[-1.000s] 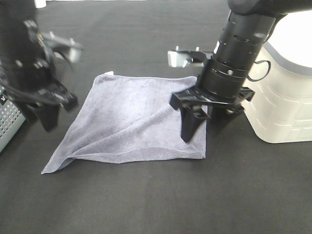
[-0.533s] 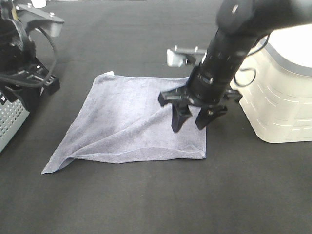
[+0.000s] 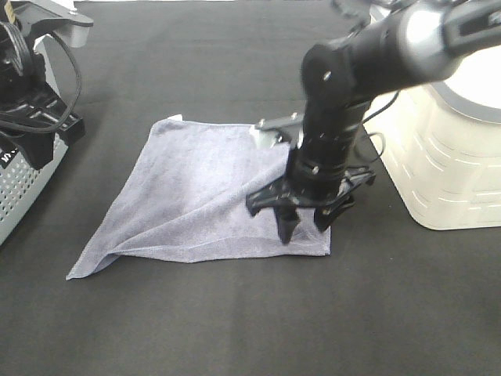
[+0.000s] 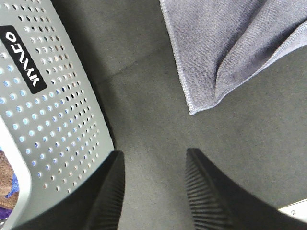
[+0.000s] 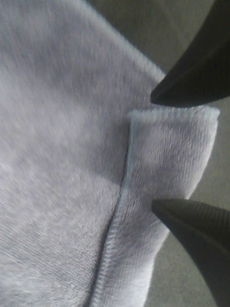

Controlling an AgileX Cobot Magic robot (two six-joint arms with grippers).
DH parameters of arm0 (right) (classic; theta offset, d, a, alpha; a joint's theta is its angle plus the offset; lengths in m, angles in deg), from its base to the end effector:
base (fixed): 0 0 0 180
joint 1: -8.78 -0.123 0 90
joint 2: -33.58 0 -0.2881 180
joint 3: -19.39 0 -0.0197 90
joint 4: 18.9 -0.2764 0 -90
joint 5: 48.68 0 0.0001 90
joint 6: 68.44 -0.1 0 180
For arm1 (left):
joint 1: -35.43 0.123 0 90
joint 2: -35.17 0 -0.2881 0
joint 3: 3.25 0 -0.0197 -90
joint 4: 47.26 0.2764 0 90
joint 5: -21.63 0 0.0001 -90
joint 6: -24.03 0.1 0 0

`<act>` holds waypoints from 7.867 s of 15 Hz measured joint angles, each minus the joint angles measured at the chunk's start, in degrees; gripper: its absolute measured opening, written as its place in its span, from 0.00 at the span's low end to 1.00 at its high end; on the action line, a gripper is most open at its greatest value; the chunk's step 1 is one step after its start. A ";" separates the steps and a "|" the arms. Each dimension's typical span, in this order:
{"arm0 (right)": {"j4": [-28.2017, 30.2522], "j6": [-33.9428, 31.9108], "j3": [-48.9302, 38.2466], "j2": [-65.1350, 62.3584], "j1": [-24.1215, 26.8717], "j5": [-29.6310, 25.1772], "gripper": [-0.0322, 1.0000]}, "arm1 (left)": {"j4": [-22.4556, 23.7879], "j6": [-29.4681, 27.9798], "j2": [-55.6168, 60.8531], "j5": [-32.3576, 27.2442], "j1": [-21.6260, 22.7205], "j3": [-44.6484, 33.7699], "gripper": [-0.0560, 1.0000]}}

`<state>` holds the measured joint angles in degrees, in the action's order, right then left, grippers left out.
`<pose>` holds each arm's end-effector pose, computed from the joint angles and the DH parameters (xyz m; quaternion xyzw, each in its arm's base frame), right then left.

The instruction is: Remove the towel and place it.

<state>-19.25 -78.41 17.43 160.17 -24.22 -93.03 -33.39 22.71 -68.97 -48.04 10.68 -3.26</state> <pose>0.3457 0.2250 0.0982 -0.1972 0.9784 0.0248 0.0568 0.3314 -0.1280 0.2571 0.2363 0.9633 0.1003 0.0781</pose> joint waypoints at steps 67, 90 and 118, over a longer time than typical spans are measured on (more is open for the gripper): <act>-14.27 37.64 -6.88 -7.05 -8.14 -4.30 0.50 | -5.90 -0.06 0.23 0.00 0.00 0.00 0.43; -2.23 34.03 -15.76 -4.87 -9.11 1.38 0.04 | -5.90 -0.06 0.23 0.00 0.00 0.00 0.43; -0.17 15.36 -11.92 -40.34 -9.11 -12.15 0.74 | -9.97 -0.11 4.64 -0.06 0.00 0.00 0.64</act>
<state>-19.42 -63.05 5.51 119.84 -33.33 -105.18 -43.36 22.60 -64.33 -48.10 10.68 -3.26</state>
